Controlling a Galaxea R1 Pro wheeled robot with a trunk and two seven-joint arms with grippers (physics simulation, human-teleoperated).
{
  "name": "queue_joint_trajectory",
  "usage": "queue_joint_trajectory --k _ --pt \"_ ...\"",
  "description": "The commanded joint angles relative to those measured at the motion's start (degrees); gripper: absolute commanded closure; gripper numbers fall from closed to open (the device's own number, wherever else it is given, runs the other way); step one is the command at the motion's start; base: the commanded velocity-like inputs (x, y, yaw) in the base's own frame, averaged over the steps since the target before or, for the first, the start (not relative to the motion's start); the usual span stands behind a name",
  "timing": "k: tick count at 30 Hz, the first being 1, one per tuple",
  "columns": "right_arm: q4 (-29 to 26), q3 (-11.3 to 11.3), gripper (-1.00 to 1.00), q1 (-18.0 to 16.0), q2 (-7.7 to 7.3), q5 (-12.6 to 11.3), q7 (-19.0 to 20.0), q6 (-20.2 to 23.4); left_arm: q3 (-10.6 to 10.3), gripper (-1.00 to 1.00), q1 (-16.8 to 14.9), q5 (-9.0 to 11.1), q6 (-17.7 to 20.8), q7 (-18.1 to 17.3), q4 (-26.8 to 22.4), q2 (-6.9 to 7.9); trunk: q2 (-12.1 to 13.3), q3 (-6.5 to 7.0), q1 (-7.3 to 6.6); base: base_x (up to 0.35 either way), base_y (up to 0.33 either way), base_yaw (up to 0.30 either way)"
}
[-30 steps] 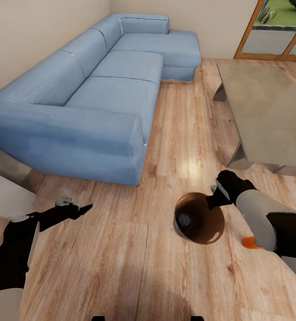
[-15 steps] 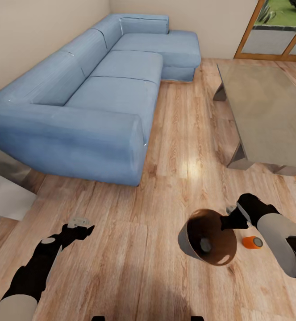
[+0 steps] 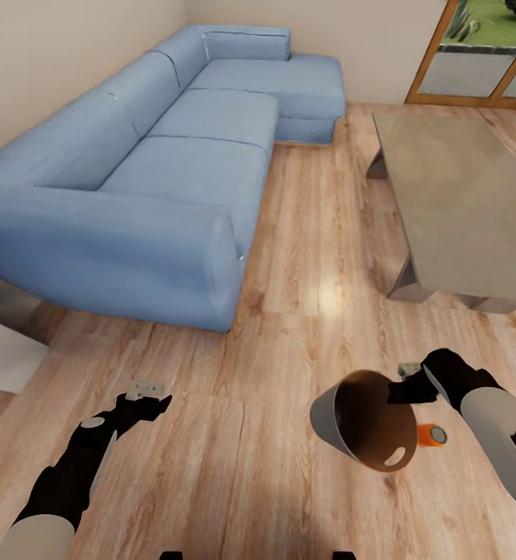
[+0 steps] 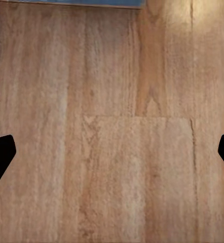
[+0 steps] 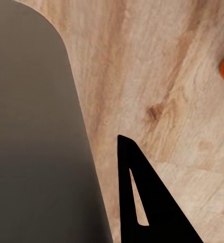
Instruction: Put the three can of soda from the living room inside the tash can in the kitchen.
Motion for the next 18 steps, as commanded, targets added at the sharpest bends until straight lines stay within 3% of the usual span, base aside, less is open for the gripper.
queue_joint_trajectory --k 1,9,18 --pt "0.0 -0.1 1.00 0.0 -0.01 -0.8 0.2 0.3 0.0 -1.00 0.0 0.0 0.0 0.0 0.0 0.00 0.0 0.00 0.00 0.148 -0.284 0.000" --pt "-0.3 0.1 1.00 0.5 0.57 -0.8 0.3 0.2 0.0 -1.00 0.0 0.0 0.0 0.1 0.2 -1.00 0.0 0.00 0.00 0.053 -0.311 0.000" --pt "-1.1 -0.4 1.00 0.6 0.08 -1.1 1.2 0.7 -0.1 -1.00 0.0 -0.2 0.2 0.0 0.1 -1.15 0.0 0.00 0.00 0.002 -0.326 0.000"
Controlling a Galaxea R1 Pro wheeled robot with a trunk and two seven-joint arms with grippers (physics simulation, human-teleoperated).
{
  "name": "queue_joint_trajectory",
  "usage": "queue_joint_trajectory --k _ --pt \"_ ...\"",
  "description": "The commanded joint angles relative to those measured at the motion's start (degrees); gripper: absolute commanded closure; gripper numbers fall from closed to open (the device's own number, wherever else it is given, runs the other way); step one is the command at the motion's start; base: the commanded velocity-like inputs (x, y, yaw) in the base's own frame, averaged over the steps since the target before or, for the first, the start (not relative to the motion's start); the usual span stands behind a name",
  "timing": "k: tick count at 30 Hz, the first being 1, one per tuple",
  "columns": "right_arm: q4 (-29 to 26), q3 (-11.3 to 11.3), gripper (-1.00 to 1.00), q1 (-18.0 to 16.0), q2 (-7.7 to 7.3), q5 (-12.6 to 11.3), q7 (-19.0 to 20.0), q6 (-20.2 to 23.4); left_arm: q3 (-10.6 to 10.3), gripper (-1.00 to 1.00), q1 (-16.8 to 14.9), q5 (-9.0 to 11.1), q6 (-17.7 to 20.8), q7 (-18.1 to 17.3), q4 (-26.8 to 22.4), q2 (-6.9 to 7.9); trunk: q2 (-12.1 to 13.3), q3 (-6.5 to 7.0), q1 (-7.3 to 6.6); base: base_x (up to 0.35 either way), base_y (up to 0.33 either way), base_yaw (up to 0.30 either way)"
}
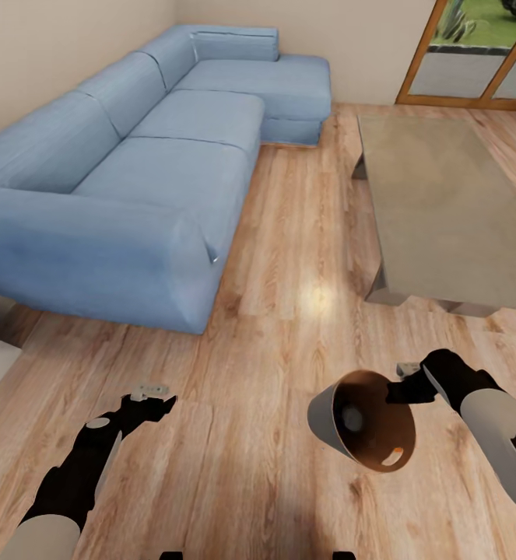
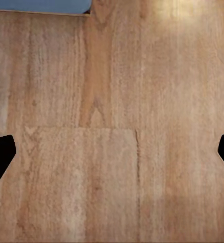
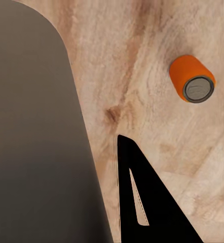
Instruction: Put the three can of soda from the living room inside the tash can in the kitchen.
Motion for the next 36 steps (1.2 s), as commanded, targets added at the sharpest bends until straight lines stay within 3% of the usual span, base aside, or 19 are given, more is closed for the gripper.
queue_joint_trajectory --k 1,5,12,15,19,22,27,29,32,36 --pt "-0.2 -0.1 1.00 -0.1 -0.03 -0.8 0.6 0.5 0.0 -1.00 0.0 0.0 0.0 0.0 0.0 0.00 0.0 0.00 0.00 0.000 -0.327 0.000" --pt "-0.5 0.1 1.00 -0.5 -0.05 -0.7 1.7 1.7 0.0 -1.00 0.0 0.0 0.0 -0.1 0.0 -0.02 0.0 0.00 0.00 0.022 -0.327 0.000" --pt "-7.0 0.5 1.00 -3.1 0.61 -0.7 2.1 10.7 0.0 -1.00 0.0 -0.2 0.0 0.1 0.1 -0.53 0.0 0.00 0.00 0.108 -0.319 0.000" --pt "-10.4 0.5 1.00 -3.7 1.60 -0.7 2.2 14.0 0.0 -1.00 0.0 -0.4 -0.1 0.0 0.1 -1.10 0.0 0.00 0.00 0.116 -0.278 0.000" --pt "-12.3 1.8 1.00 -4.0 2.77 -0.7 2.2 14.5 0.0 -1.00 0.0 -0.3 -0.1 0.0 0.0 -1.27 0.0 0.00 0.00 0.049 -0.125 0.000" --pt "-12.6 2.6 1.00 -4.9 2.83 -0.7 2.2 14.5 0.0 -1.00 0.0 -0.3 0.0 0.0 0.0 -1.30 0.0 0.00 0.00 0.035 -0.150 0.000" --pt "-12.8 3.3 1.00 -6.1 1.60 -0.5 2.2 14.5 -0.2 -1.00 0.0 -0.2 0.1 -0.1 0.0 -1.32 0.0 0.00 0.00 0.075 -0.272 0.000" --pt "-12.8 3.3 1.00 -6.2 0.04 -0.6 2.2 14.5 -0.2 -1.00 0.0 -0.2 0.0 -0.1 0.0 -1.32 0.0 0.00 0.00 0.113 -0.292 0.000" --pt "-12.8 3.3 1.00 -6.3 -1.07 -0.6 2.2 14.5 -0.2 -1.00 0.0 -0.1 0.0 -0.2 -0.1 -1.31 0.0 0.00 0.00 0.135 -0.228 0.000" --pt "-12.6 3.3 1.00 -6.2 -4.28 -0.7 2.3 14.5 -0.1 -1.00 0.0 0.1 0.5 -0.2 -0.4 -1.25 0.0 0.00 0.00 0.189 -0.056 0.000"
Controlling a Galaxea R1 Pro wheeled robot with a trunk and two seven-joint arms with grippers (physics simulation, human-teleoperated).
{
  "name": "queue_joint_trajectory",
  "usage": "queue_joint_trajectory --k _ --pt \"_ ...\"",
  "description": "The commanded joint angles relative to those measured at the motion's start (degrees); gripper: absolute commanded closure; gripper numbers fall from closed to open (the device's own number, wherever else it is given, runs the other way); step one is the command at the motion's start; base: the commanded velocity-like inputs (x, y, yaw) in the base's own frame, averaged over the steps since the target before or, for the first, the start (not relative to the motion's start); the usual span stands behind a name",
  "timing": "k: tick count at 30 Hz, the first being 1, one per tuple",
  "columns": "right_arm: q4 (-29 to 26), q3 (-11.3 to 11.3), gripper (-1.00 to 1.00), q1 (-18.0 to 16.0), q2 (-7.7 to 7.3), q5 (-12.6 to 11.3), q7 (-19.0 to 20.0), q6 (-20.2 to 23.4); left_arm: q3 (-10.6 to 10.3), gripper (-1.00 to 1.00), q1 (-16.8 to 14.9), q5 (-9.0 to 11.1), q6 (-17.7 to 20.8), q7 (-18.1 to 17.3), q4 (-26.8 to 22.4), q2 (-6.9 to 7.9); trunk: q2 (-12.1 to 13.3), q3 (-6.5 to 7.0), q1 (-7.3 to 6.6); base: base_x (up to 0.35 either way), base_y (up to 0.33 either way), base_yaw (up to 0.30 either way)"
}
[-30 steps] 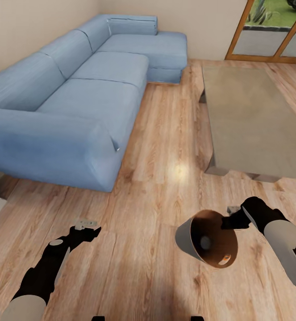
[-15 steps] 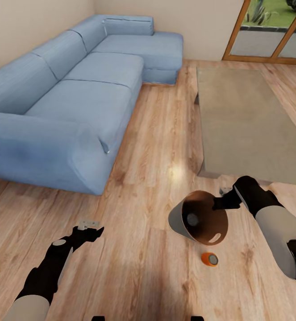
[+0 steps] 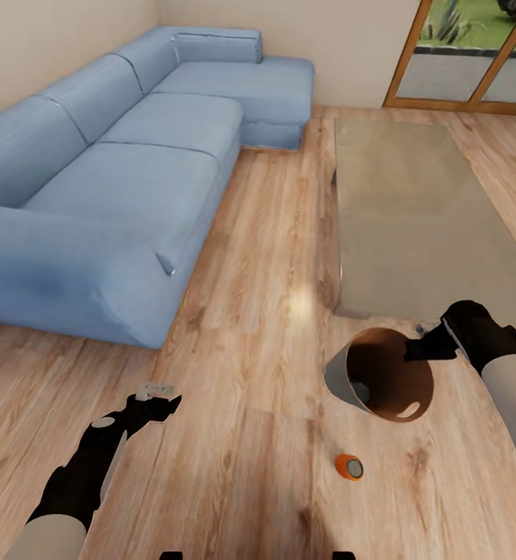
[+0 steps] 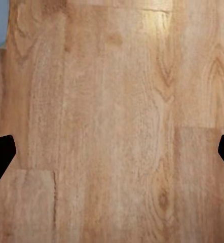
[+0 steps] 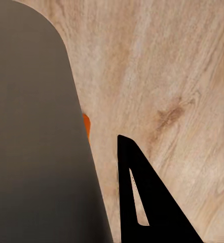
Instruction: Put the three can of soda from the living room inside the tash can in the kitchen.
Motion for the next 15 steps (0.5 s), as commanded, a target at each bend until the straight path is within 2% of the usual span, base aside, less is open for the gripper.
queue_joint_trajectory --k 1,7,11,15 --pt "0.0 0.0 1.00 0.0 -0.53 -1.0 0.1 0.2 0.0 -1.00 0.0 0.0 0.1 0.0 -0.1 0.00 0.0 0.00 0.00 0.230 0.036 0.000" --pt "0.1 0.2 1.00 0.3 -4.94 -0.9 4.6 0.2 0.0 -1.00 0.0 0.1 0.7 -0.1 -0.5 0.07 0.0 0.00 0.00 0.269 0.056 0.000" --pt "0.1 0.4 1.00 0.5 -5.86 -0.9 5.3 0.2 -0.1 -1.00 0.0 -0.1 0.8 -0.1 -0.4 0.09 0.0 0.00 0.00 0.184 -0.150 0.000" --pt "0.1 0.5 1.00 0.7 -6.93 -0.9 5.6 0.2 -0.1 -1.00 0.0 -0.1 0.9 -0.1 -0.5 0.10 0.0 0.00 0.00 0.039 -0.278 0.000"
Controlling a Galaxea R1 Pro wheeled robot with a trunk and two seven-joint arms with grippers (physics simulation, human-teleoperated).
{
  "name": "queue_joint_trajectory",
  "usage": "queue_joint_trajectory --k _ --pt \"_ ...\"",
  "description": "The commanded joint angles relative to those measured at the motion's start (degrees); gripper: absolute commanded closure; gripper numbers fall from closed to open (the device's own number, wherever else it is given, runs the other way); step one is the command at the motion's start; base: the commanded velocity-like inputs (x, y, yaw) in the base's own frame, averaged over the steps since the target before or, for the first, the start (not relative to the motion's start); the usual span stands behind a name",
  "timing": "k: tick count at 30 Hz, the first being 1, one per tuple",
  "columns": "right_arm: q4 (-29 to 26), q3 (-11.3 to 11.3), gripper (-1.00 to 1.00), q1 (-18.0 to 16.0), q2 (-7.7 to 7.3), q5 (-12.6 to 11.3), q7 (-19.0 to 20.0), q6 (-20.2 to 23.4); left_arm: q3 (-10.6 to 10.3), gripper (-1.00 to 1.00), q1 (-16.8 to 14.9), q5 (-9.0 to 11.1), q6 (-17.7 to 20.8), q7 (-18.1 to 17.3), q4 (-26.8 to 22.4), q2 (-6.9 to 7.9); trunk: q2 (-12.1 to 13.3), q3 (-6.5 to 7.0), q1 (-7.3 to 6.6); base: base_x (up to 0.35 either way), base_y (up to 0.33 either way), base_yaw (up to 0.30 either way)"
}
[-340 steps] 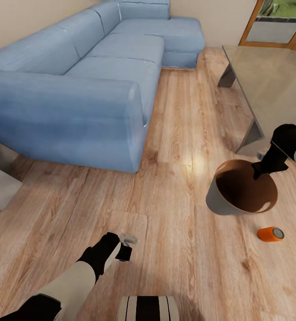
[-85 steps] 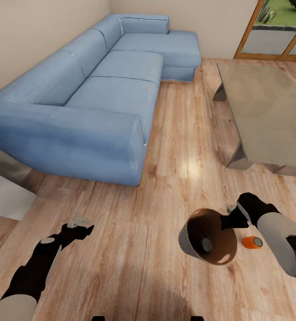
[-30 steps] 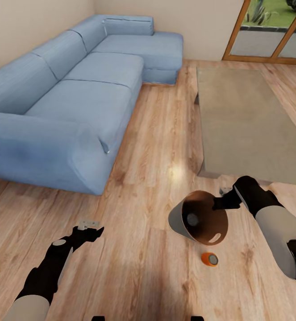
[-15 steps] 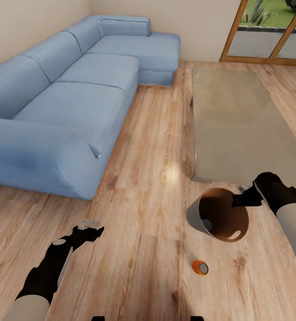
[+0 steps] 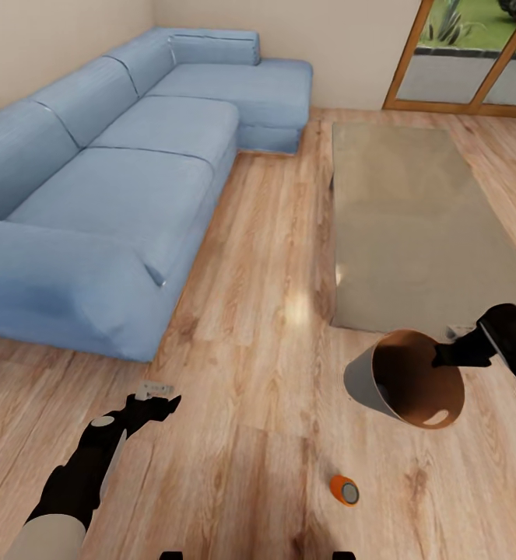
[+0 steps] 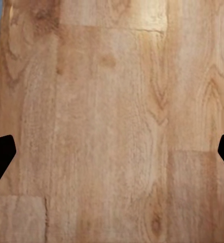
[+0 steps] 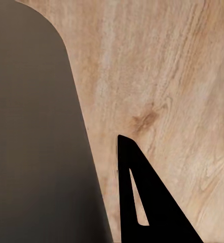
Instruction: Put the three can of soda from the living room inside the tash can in the kitchen.
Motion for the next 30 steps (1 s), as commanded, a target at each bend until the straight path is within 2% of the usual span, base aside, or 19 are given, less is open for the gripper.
queue_joint_trajectory --k 1,4,11,14,18,22,23,24,27,30 --pt "0.1 -0.1 1.00 0.1 -0.54 -0.9 0.1 0.3 0.0 -1.00 0.0 0.0 0.0 0.0 0.0 -0.02 0.0 0.00 0.00 0.011 -0.301 0.000" --pt "0.4 -0.1 1.00 1.0 -1.23 -0.9 0.1 0.3 0.0 -1.00 0.0 -0.1 0.1 0.0 0.0 -0.07 0.0 0.00 0.00 0.006 -0.306 0.000" --pt "0.6 -0.1 1.00 2.9 -1.55 -0.8 0.1 0.3 0.0 -1.00 0.0 -0.1 0.1 0.0 -0.1 -0.09 0.0 0.00 0.00 0.001 -0.310 0.000" --pt "0.6 -0.2 1.00 4.0 -1.54 -0.8 0.1 0.3 0.0 -1.00 0.0 -0.2 1.3 0.0 -0.1 -0.09 0.0 0.00 0.00 0.000 -0.314 0.000" --pt "0.6 -0.3 1.00 5.0 -1.53 -0.8 0.1 0.3 -0.1 -1.00 -0.1 -0.2 6.9 0.0 -1.9 -0.09 0.0 0.00 0.00 0.013 -0.301 0.000" --pt "0.7 -0.2 1.00 5.2 -1.50 -0.8 0.1 0.3 -0.1 -1.00 -0.3 -0.2 14.5 -0.1 -3.8 -0.14 0.0 0.00 0.00 0.097 -0.204 0.000" --pt "0.7 -0.2 1.00 5.3 -1.48 -0.8 0.1 0.3 -0.1 -1.00 -0.4 -0.1 18.3 -0.2 -5.3 -0.15 0.0 0.00 0.00 0.128 -0.155 0.000" --pt "0.7 -0.2 1.00 5.4 -1.47 -0.8 0.1 0.3 -0.2 -1.00 -0.5 -0.1 20.0 -0.3 -6.2 -0.16 0.0 0.00 0.00 0.134 -0.147 0.000" --pt "0.6 -0.3 1.00 6.7 -1.46 -0.7 0.1 0.3 -4.2 -1.00 -0.6 0.2 27.7 -0.2 -11.5 -0.34 0.0 0.00 0.00 0.102 -0.194 0.000" --pt "0.6 -0.3 1.00 7.0 -1.41 -0.8 -0.2 0.3 -5.6 -1.00 -0.6 0.3 29.6 -0.2 -12.9 -0.62 0.0 0.00 0.00 0.037 -0.270 0.000"
